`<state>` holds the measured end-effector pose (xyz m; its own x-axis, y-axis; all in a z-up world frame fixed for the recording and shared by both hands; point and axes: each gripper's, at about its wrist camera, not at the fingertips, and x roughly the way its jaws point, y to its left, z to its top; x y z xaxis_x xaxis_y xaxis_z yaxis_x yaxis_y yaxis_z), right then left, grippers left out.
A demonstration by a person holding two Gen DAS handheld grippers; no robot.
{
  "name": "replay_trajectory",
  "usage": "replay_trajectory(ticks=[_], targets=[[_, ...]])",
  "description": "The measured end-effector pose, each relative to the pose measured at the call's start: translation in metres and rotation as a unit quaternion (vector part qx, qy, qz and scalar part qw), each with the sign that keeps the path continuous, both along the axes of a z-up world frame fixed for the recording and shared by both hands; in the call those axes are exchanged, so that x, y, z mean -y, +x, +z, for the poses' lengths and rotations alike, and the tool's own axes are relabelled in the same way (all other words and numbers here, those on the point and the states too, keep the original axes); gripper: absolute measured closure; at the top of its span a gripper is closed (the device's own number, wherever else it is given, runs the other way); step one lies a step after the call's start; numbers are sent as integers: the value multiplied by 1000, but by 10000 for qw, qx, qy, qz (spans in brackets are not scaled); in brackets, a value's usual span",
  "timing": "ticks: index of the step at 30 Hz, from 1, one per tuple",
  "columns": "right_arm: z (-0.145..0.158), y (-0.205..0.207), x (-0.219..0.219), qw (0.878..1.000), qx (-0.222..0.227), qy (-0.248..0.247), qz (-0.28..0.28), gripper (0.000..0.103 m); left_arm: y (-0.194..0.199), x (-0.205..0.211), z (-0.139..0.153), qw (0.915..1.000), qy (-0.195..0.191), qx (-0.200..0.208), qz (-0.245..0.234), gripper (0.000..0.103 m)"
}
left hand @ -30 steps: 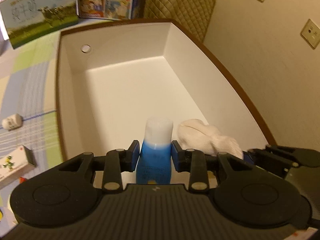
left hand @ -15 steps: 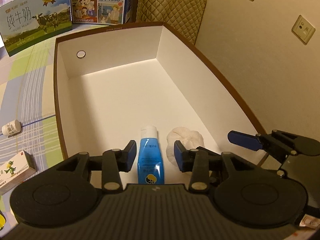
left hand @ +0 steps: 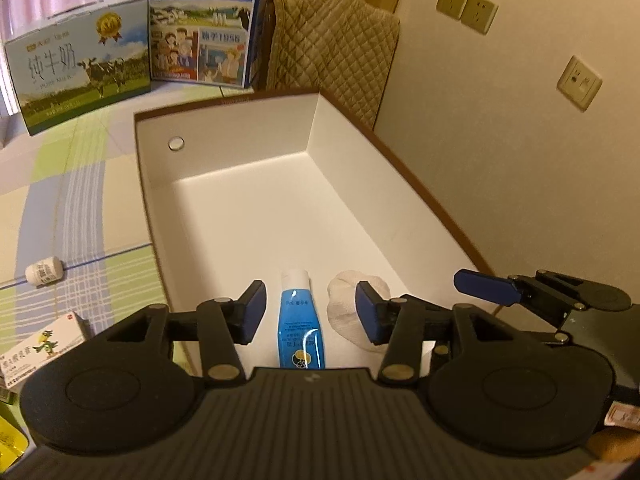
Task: Organize objects
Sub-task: 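Lower the tube and towel into the box and open both grippers, then withdraw both tools from the box back toward the table items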
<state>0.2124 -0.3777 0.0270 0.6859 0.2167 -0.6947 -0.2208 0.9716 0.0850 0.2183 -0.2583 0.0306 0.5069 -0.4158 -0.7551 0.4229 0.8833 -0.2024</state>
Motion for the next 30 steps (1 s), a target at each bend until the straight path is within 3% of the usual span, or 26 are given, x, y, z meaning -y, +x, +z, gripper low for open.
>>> replay_trajectory(ticks=[7, 14, 22, 30], targets=[[32, -27, -19, 9988, 342, 323, 92, 51, -20, -37, 28, 9994, -197, 287, 63, 52], [53, -63, -58, 9936, 628, 807, 476, 51, -46, -99, 50, 9977, -141, 627, 228, 45], [44, -97, -130, 9873, 524, 997, 1120, 51, -71, -182, 53, 9948, -26, 765, 669, 42], [10, -113, -180, 9855, 391, 848, 1415, 51, -88, -249, 41, 9901, 251, 724, 1179, 41]])
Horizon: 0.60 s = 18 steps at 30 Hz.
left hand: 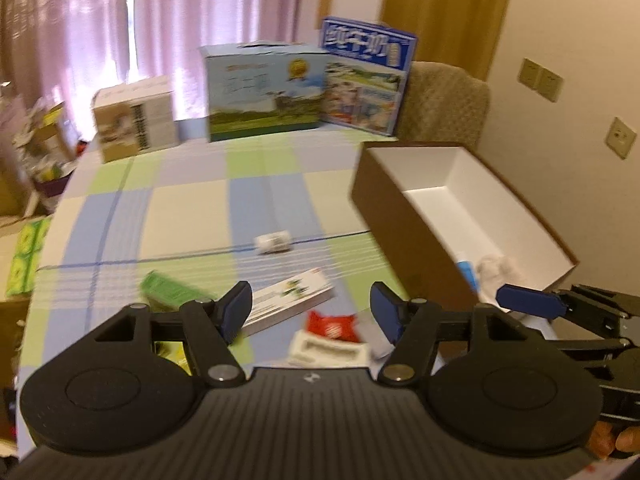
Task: Organize objects
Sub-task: 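Withdraw both tools from the box back toward the table items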
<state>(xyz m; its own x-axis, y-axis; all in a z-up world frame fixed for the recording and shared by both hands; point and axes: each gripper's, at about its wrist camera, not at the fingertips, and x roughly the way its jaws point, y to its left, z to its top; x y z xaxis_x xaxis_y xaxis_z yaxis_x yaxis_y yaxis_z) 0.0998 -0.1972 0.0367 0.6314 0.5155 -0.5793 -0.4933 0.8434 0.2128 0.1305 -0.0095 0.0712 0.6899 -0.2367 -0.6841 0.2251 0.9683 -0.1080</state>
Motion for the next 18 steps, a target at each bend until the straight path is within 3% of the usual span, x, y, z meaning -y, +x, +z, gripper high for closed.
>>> replay_trajectory(ticks=[9, 18], targets=[[-35, -2, -14, 9996, -145, -247, 18, 51, -9, -50, -21, 9983, 81, -114, 560, 39], [-58, 4, -23, 9985, -159, -483, 216, 51, -6, -76, -61, 9935, 104, -486, 1025, 39]])
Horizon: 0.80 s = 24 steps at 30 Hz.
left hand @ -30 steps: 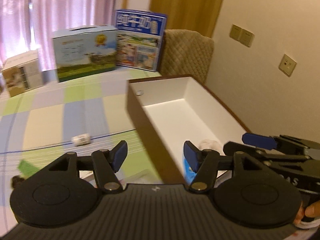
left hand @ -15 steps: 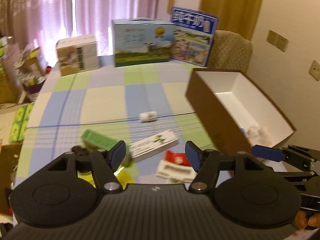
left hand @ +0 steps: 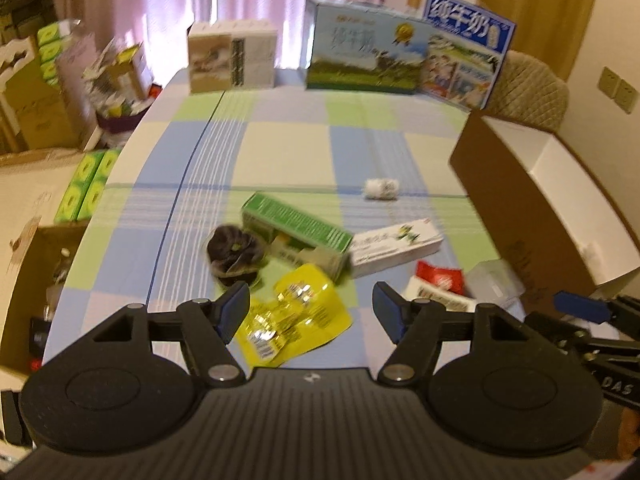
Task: Organize objects
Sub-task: 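Withdraw both tools from the box back toward the table items, then grasp the yellow snack packet with the left gripper while the right gripper grasps the white clip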
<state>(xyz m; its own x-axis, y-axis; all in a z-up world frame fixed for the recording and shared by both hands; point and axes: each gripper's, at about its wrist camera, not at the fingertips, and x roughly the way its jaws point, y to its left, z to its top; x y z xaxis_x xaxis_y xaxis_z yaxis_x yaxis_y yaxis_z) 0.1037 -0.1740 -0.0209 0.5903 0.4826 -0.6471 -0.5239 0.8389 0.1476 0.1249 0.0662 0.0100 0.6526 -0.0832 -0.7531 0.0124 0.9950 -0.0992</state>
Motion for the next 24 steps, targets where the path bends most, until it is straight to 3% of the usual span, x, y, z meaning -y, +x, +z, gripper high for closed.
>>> replay_trajectory(ticks=[13, 24], targets=[[-38, 34, -39, 9920, -29, -606, 1111, 51, 14, -19, -46, 9982, 53, -482, 354, 38], [-74, 61, -62, 9789, 91, -1185, 1662, 51, 26, -29, -60, 9967, -20, -653, 482, 37]])
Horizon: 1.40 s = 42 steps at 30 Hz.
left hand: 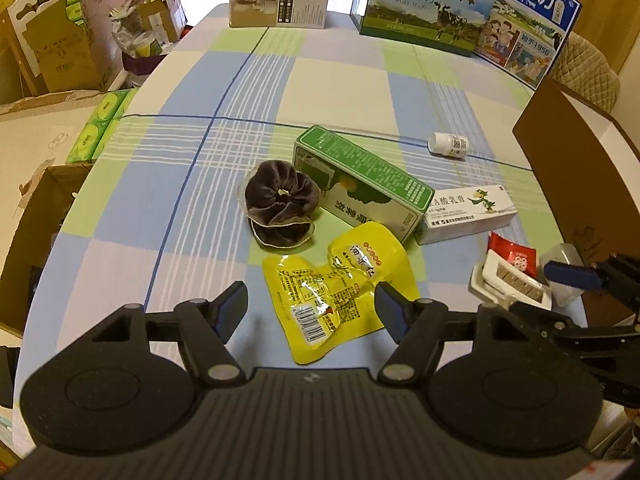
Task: Organize objects
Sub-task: 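Grasp the yellow snack packet with the left gripper while the right gripper grasps the white clip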
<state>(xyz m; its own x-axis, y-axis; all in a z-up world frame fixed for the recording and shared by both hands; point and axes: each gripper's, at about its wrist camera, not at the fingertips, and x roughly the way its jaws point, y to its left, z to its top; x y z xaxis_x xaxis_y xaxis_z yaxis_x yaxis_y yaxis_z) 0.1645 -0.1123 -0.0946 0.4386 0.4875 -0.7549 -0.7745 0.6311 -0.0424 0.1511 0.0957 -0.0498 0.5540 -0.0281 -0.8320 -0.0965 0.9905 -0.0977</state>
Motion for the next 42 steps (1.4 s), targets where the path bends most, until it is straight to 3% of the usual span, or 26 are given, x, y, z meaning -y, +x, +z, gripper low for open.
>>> replay_trajectory(ticks=[7, 12, 16, 22, 26, 31, 36, 38, 42], targets=[[-13, 6, -4, 9999, -88, -114, 94, 51, 2, 8, -3, 9996, 219, 71, -178, 35], [-14, 1, 2, 9991, -396, -127, -35, 51, 2, 10, -6, 9991, 261, 73, -320, 34], [-14, -2, 7, 9976, -628, -117, -273, 65, -1, 14, -9, 9971, 342, 136, -663, 28], [-13, -4, 10, 9959, -810, -1, -401, 65, -1, 21, -18, 9910, 558, 136, -1212, 26], [-13, -2, 13, 9947, -909, 105, -469, 65, 3, 32, -20, 9821, 762, 309, -1692, 18], [-13, 4, 18, 9926, -1038, 234, -584, 65, 9, 41, -27, 9625, 994, 505, -2474, 14], [-12, 5, 20, 9917, -1092, 280, -613, 65, 24, 42, -45, 9523, 1143, 336, -2809, 13], [-13, 6, 20, 9915, -1108, 293, -611, 65, 29, 39, -51, 9523, 1171, 223, -2809, 12], [-12, 7, 21, 9908, -1152, 323, -626, 65, 31, 31, -51, 9602, 821, 33, -2669, 16]])
